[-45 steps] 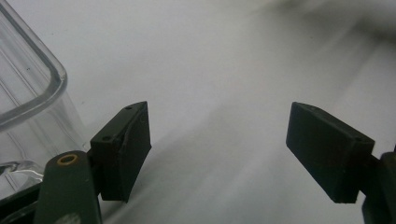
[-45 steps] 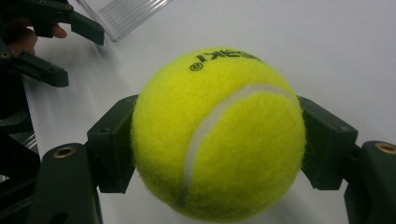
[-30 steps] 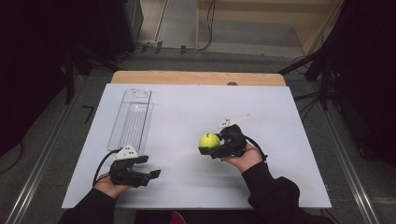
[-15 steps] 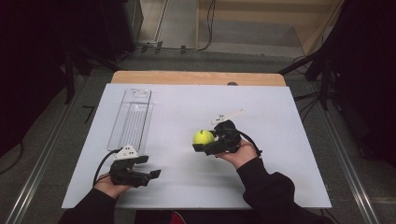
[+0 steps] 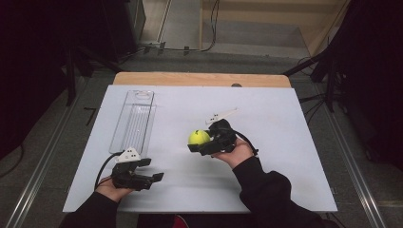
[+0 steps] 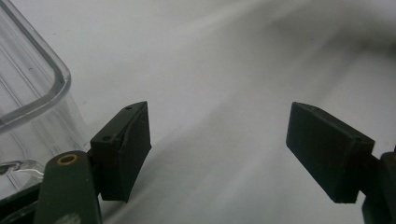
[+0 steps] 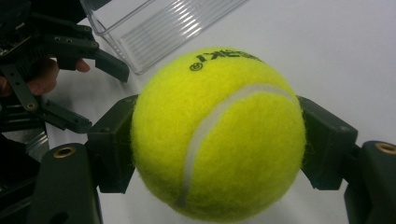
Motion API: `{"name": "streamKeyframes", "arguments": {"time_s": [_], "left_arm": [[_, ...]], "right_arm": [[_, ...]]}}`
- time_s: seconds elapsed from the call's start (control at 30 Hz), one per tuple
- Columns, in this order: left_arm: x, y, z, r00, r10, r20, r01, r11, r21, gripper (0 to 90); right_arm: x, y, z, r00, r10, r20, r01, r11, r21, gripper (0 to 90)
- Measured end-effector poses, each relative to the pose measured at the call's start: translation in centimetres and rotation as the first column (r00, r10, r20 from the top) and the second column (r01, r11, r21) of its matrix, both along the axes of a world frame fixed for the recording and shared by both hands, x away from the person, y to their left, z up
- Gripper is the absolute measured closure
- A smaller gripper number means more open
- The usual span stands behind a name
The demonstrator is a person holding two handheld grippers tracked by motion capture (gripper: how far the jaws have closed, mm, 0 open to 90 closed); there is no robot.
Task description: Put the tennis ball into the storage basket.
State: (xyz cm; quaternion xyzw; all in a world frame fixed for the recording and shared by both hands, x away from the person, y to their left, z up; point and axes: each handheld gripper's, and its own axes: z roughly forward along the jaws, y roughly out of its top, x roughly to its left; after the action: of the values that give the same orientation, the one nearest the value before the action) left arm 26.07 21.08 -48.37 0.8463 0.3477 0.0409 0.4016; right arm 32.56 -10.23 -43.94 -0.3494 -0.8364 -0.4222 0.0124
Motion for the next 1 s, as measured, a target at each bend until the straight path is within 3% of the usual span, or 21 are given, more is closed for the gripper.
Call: {"name": "streamKeyframes", "arguments": {"time_s": [1.0], "left_arm": [[0.1, 0.1, -0.1, 1.0000, 0.009, -0.003, -0.009, 0.9999, -0.007, 22.7]], "right_arm": [[2.6, 3.8, 1.0, 0.9993, 0.037, -0.010, -0.037, 0.999, 0.016, 23.4]]}}
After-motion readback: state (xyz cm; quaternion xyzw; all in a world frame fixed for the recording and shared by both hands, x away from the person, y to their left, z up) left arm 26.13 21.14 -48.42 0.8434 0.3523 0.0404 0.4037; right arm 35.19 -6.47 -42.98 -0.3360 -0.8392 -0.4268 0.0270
